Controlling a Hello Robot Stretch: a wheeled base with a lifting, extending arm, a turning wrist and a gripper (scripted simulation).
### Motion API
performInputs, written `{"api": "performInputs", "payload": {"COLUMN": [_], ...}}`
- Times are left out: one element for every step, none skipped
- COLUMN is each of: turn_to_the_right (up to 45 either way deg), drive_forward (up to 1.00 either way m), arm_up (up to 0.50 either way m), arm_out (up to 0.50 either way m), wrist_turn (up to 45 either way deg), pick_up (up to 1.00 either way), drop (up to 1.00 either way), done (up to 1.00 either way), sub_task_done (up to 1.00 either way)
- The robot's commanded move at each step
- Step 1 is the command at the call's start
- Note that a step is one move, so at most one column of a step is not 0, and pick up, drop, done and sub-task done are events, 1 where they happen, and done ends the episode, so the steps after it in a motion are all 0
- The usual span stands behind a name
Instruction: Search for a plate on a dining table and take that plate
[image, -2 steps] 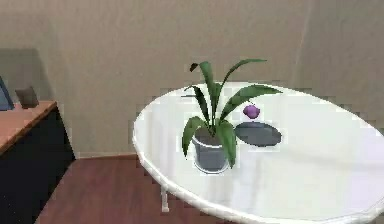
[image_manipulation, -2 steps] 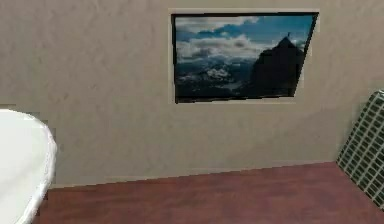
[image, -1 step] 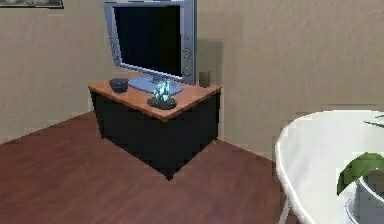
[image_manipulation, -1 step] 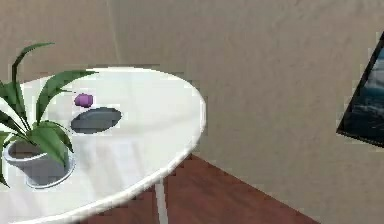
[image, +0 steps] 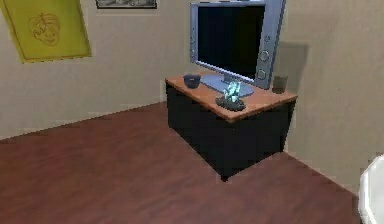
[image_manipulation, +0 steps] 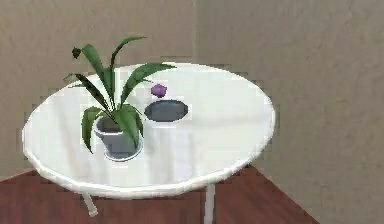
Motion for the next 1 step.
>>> {"api": "performInputs", "payload": {"turn_to_the_right": [45.0], "drive_forward": [0.00], "arm_up": [0.00], "arm_out": [0.00], "wrist_turn": [0.0], "pick_up": [0.00], "drop": [0.00], "done": [0.00], "sub_task_done": [0.00]}}
